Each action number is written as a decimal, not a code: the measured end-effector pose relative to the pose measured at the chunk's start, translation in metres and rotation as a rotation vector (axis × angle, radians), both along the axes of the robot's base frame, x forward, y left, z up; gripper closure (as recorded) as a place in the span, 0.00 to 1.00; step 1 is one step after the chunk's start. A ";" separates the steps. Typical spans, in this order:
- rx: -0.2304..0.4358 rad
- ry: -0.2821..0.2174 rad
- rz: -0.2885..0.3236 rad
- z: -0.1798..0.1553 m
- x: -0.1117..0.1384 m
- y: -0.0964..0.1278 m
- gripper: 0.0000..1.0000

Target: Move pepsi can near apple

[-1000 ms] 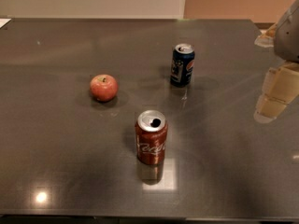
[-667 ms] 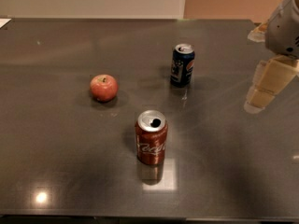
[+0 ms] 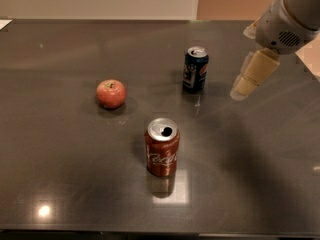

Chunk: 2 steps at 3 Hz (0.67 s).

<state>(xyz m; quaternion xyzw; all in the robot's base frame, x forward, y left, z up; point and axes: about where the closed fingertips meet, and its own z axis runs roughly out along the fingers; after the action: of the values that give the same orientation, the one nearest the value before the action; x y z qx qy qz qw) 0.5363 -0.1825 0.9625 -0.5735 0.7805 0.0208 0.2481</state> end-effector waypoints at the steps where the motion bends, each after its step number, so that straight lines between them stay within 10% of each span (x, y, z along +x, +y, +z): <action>1: 0.067 -0.002 -0.017 -0.009 0.033 0.014 0.00; 2: 0.125 0.012 -0.030 -0.020 0.062 0.030 0.00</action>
Offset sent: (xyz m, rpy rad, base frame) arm 0.0966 0.0466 -0.0293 0.1943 0.0277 -0.0502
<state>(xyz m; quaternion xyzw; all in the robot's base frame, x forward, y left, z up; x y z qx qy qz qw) 0.5985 -0.1524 0.9430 -0.5448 0.7878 0.0693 0.2789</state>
